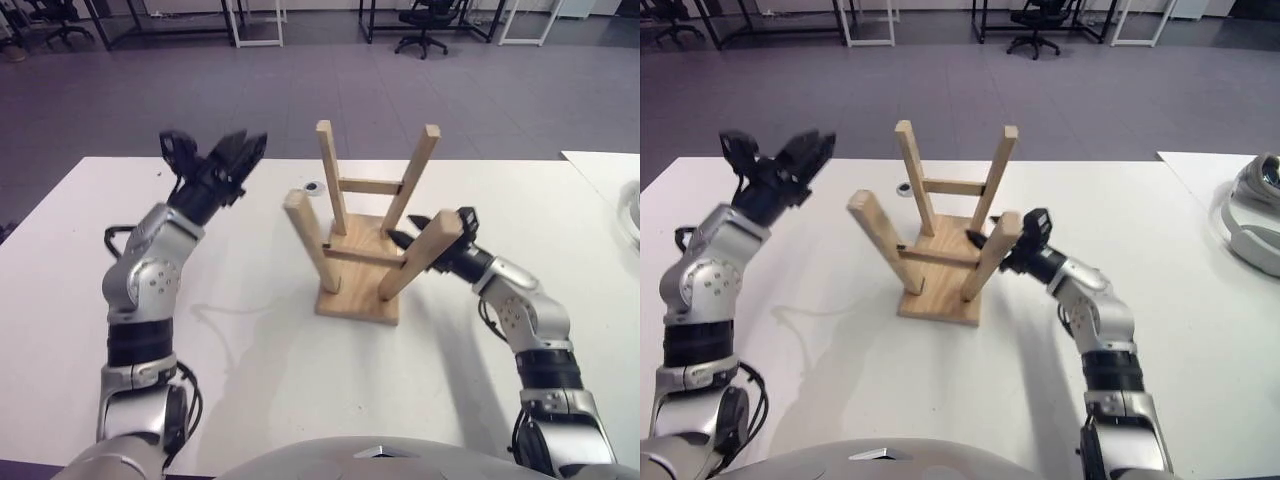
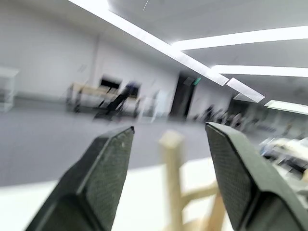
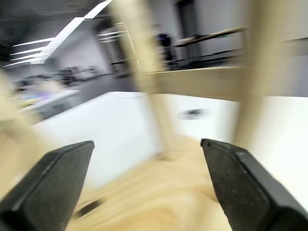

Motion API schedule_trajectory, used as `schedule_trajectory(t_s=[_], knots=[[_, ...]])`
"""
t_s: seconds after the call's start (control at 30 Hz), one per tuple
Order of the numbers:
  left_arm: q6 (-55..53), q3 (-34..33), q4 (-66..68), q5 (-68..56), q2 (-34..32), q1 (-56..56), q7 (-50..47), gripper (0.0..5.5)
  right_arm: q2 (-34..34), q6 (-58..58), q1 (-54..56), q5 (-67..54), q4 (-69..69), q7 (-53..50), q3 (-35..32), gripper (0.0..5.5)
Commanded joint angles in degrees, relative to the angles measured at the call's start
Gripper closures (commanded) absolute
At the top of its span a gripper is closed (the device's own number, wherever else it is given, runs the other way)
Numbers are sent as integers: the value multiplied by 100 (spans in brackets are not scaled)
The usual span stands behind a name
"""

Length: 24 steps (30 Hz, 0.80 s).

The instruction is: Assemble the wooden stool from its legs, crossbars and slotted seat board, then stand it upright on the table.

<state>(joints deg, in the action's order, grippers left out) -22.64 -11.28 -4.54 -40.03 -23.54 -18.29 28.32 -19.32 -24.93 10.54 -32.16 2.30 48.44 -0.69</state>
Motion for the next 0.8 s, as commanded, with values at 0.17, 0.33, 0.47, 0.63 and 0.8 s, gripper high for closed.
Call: schedule_trajectory(t_s=[0.17,0.33,0.47,0.63,0.8], knots=[[252,217,-428,1297,-1024,1943,697,276,-1266,-6,-1890,437,929,582,373,134],[315,758,-948,2064,-2156,2922,1762,276,-1984,419,-1693,478,-387,1175,-344,134],[230,1132,-1417,2337,-2771,3279,2452,276,-1494,1430,42,1119,-2758,305,-497,134],[461,2454,-574,3357,-1553,2618,1625,276,-668,3008,1250,2259,-4956,-165,171,134],[888,2057,938,3796,154,1626,-666,276,-803,3318,242,2120,-3977,847,408,134]])
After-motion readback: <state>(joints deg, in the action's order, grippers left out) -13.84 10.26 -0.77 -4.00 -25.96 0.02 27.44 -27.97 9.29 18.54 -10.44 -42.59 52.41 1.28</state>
